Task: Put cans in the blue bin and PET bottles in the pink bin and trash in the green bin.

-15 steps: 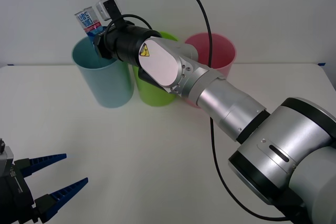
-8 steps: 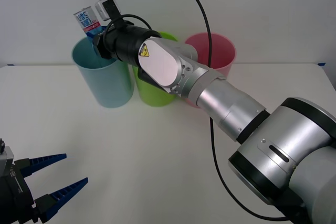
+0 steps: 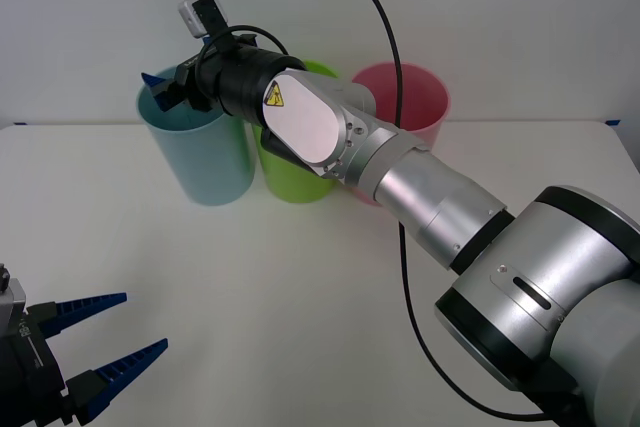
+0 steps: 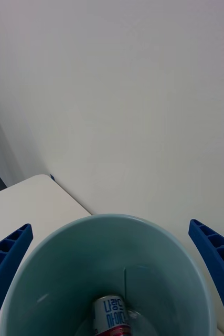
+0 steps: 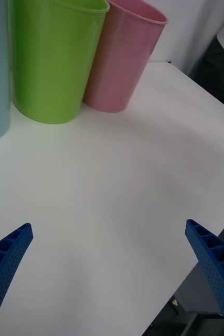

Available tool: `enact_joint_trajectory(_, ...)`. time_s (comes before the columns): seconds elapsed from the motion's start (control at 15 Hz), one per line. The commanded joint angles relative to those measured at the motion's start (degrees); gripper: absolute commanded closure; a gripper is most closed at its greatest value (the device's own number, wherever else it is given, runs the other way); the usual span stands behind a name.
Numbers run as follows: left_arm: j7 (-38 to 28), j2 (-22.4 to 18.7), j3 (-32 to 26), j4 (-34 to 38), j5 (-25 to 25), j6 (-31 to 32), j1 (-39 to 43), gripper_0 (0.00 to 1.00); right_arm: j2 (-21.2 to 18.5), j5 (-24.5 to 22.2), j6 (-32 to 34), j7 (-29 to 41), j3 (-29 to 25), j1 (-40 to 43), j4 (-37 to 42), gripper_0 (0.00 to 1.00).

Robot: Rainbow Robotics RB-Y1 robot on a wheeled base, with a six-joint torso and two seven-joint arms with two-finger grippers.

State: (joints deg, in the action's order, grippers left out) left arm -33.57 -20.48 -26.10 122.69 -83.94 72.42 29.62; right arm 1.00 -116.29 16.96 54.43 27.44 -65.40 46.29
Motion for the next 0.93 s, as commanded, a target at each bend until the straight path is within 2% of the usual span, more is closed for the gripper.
enact_joint_trajectory(0.07,0.00,0.00,0.00,0.00,0.00,0.00,0.00,0.00,0.00,1.06,0.26,-0.12,-0.01,-0.08,0.64,0.00)
enact_joint_trajectory(0.2,0.00,0.00,0.00,0.00,0.00,0.00,0.00,0.00,0.00,3.70,3.60,0.41,-0.63,-0.08,5.48,0.00)
enact_joint_trajectory(0.33,0.00,0.00,0.00,0.00,0.00,0.00,0.00,0.00,-3.20,8.18,7.47,0.94,-0.89,0.01,12.15,0.00)
enact_joint_trajectory(0.6,0.00,0.00,0.00,0.00,0.00,0.00,0.00,0.00,-16.12,15.04,12.04,1.99,-1.16,7.39,31.14,0.00)
enact_joint_trajectory(0.8,0.00,0.00,0.00,0.00,0.00,0.00,0.00,0.00,-27.72,18.73,12.57,2.08,-1.68,18.82,49.51,0.00)
enact_joint_trajectory(0.93,0.00,0.00,0.00,0.00,0.00,0.00,0.00,0.00,-33.17,20.84,16.87,1.55,-6.61,27.34,60.76,0.00)
